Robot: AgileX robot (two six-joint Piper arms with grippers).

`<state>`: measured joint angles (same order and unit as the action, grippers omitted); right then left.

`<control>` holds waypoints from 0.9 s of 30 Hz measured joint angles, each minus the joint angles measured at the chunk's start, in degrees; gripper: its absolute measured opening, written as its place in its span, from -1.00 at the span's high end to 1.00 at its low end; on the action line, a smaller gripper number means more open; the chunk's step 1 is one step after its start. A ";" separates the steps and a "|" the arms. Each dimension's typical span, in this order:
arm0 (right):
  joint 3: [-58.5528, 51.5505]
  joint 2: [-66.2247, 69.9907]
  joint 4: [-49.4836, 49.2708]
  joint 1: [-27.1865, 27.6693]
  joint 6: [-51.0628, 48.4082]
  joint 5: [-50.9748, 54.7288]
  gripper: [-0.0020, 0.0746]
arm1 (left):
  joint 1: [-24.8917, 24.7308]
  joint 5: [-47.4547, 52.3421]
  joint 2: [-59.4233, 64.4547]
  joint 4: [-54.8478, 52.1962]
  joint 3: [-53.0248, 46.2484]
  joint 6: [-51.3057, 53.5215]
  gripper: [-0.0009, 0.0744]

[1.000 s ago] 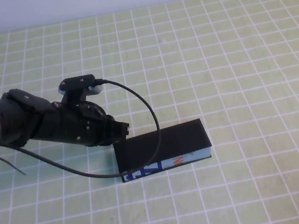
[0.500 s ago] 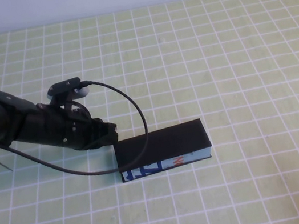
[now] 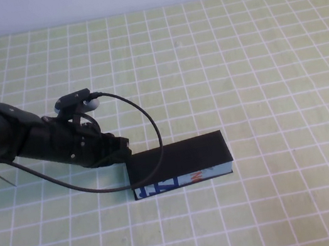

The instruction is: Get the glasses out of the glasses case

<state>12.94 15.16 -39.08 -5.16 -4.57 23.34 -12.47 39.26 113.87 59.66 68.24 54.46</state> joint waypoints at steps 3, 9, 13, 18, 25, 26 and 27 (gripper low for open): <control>8.32 13.32 1.94 0.00 -5.12 8.97 0.99 | 0.00 0.11 0.00 0.00 0.00 0.37 0.98; 22.09 37.75 1.25 -0.11 -18.35 18.24 0.99 | 0.00 0.11 0.00 0.00 0.10 0.50 0.98; 30.38 51.19 -0.91 -3.39 -23.89 19.28 0.99 | 0.00 0.11 0.00 0.00 0.10 0.59 0.98; 40.59 64.70 2.34 -16.57 -25.12 17.42 0.99 | 0.00 0.21 0.00 0.00 0.10 0.59 0.98; 53.92 77.16 20.34 -32.75 -26.80 17.41 0.99 | 0.00 0.21 0.00 0.00 0.10 0.62 0.98; 54.97 78.16 23.23 -34.33 -27.76 17.45 0.99 | 0.00 0.21 0.00 0.00 0.10 0.62 0.98; 55.66 78.93 25.92 -35.70 -29.03 17.26 0.98 | 0.00 0.21 0.00 0.00 0.10 0.72 0.98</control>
<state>68.60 94.09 -13.16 -40.86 -33.60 40.60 -12.47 39.46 113.87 59.66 68.33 55.18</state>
